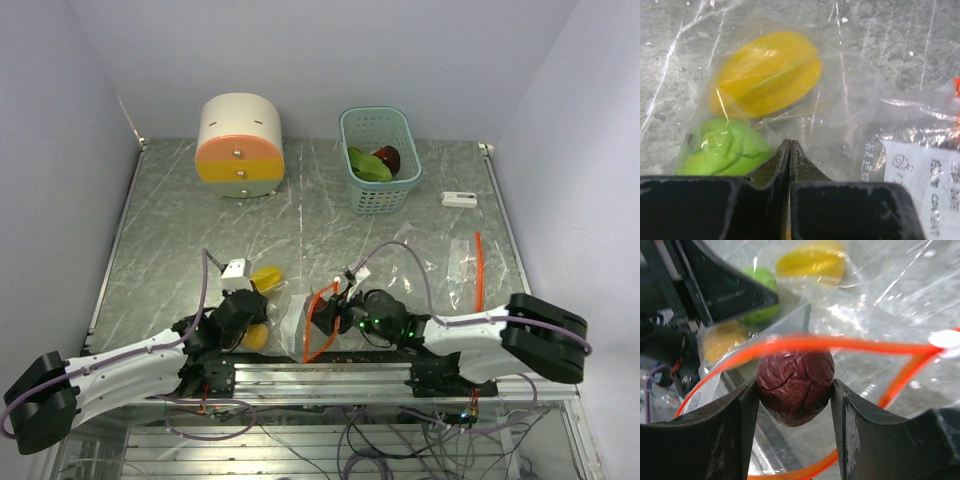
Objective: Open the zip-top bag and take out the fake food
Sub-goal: Pick up the fake fruit from the zipper food storage bag, then place the fake fruit in the bin.
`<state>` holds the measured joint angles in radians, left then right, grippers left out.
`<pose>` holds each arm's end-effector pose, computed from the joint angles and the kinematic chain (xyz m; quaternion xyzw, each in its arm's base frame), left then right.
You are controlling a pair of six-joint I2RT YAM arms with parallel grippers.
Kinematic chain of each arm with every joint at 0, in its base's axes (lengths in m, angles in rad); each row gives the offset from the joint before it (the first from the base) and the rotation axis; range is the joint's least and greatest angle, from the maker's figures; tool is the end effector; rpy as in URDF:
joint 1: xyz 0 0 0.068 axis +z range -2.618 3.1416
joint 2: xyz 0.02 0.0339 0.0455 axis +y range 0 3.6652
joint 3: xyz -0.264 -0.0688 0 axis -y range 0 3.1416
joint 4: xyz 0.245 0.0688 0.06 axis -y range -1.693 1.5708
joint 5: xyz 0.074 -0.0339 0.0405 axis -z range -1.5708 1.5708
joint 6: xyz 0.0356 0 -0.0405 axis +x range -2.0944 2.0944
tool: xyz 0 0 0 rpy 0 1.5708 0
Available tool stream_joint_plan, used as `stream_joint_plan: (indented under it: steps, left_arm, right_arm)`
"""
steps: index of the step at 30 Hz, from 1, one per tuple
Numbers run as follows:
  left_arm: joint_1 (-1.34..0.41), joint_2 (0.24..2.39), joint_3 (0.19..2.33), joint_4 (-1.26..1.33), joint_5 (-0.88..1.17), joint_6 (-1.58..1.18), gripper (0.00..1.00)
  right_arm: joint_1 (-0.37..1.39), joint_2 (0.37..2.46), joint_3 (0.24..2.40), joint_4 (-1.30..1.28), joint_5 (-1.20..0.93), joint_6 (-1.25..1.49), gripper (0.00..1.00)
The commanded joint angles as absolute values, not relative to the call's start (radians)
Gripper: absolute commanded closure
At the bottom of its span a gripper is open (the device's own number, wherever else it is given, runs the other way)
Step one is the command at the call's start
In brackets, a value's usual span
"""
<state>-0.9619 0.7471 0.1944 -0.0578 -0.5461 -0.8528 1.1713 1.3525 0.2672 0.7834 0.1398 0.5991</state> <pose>0.1020 -0.1140 0.1555 -0.0778 0.8596 -0.2032 0.4624 0.0958 0.2141 0.1501 -0.1870 0.7825 0.4221 0.4179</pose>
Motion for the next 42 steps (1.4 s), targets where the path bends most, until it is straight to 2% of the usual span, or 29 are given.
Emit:
stream_joint_plan:
  steps: [1, 9, 13, 19, 27, 33, 42]
  left_arm:
    - [-0.958, 0.778, 0.215, -0.054, -0.560, -0.834, 0.89]
    - [-0.959, 0.779, 0.213, -0.047, -0.560, -0.831, 0.89]
    - [-0.958, 0.765, 0.210, -0.052, -0.563, -0.830, 0.90]
    - [-0.958, 0.763, 0.212, -0.061, -0.559, -0.828, 0.90]
    - [-0.958, 0.744, 0.206, -0.068, -0.554, -0.824, 0.93]
    - [-0.958, 0.690, 0.194, -0.087, -0.559, -0.828, 0.90]
    - [-0.959, 0.703, 0.196, -0.073, -0.546, -0.816, 0.86]
  right_arm:
    - [1.106, 1.208, 0.256, 0.616, 0.203, 0.558, 0.68]
    - [0.858, 0.913, 0.278, 0.400, 0.142, 0.468, 0.67]
    - [0.735, 0.891, 0.359, 0.346, 0.096, 0.415, 0.67]
    - [0.564, 1.022, 0.557, 0.357, 0.049, 0.343, 0.67]
    - [0.387, 1.390, 0.927, 0.366, 0.012, 0.307, 0.67]
    - [0.340, 1.628, 1.190, 0.278, -0.043, 0.277, 0.59]
    - [0.335, 1.766, 1.332, 0.246, -0.031, 0.225, 0.47]
